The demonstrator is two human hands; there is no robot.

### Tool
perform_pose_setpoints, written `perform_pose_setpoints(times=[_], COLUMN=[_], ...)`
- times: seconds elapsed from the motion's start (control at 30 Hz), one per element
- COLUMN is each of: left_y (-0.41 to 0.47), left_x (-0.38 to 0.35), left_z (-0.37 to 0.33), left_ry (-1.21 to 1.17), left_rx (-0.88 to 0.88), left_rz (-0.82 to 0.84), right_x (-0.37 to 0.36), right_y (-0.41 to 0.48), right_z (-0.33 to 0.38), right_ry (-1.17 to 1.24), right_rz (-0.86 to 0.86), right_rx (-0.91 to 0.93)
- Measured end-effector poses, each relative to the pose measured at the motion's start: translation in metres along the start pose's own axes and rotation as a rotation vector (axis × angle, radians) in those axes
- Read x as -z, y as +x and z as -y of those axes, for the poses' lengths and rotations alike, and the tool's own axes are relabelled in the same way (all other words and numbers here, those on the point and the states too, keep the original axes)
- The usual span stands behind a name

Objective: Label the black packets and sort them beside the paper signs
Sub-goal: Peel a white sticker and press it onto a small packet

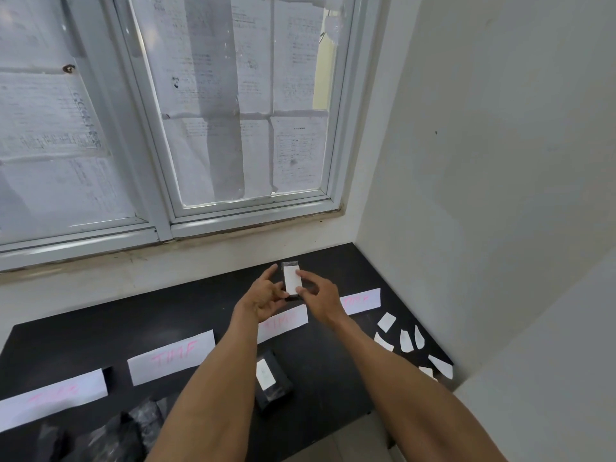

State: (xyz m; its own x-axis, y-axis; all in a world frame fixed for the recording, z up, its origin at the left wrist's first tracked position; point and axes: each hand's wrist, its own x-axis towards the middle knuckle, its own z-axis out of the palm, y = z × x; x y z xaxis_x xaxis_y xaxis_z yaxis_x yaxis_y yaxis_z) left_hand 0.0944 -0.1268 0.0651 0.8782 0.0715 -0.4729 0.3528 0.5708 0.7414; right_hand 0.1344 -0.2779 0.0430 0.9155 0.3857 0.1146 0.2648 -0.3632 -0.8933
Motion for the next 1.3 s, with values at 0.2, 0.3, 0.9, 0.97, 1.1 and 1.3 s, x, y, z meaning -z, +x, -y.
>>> perform_pose_setpoints(times=[0.2, 0.3, 0.9, 0.97, 1.1, 1.3], left_y=[-0.006, -0.008, -0.003, -0.007, -0.018, -0.027], left_x=[0.008, 0.013, 0.046, 0.05, 0.063, 0.102], left_z=[-0.002, -0.003, -0.005, -0.007, -0.015, -0.016], left_ry=[-0.03, -0.057, -0.118, -0.155, -0.145, 0.165], left_rx=[0.027, 0.028, -0.066, -0.08, -0.076, 0.026], left_rz=[0.06, 0.065, -0.219, -0.174, -0.083, -0.216], right_x=[-0.007, -0.01, -0.069, -0.074, -0.084, -0.115], right_y=[-0.003, -0.002, -0.009, -0.007, -0.004, -0.01], right_z=[-0.001, 0.004, 0.019, 0.024, 0.031, 0.026], right_ry=[0.05, 0.033, 0.013, 0.13, 0.181, 0.342], right_rz=[0.085, 0.134, 0.224, 0.176, 0.038, 0.076], right_rx=[-0.065, -0.096, -0.027, -0.084, -0.142, -0.311])
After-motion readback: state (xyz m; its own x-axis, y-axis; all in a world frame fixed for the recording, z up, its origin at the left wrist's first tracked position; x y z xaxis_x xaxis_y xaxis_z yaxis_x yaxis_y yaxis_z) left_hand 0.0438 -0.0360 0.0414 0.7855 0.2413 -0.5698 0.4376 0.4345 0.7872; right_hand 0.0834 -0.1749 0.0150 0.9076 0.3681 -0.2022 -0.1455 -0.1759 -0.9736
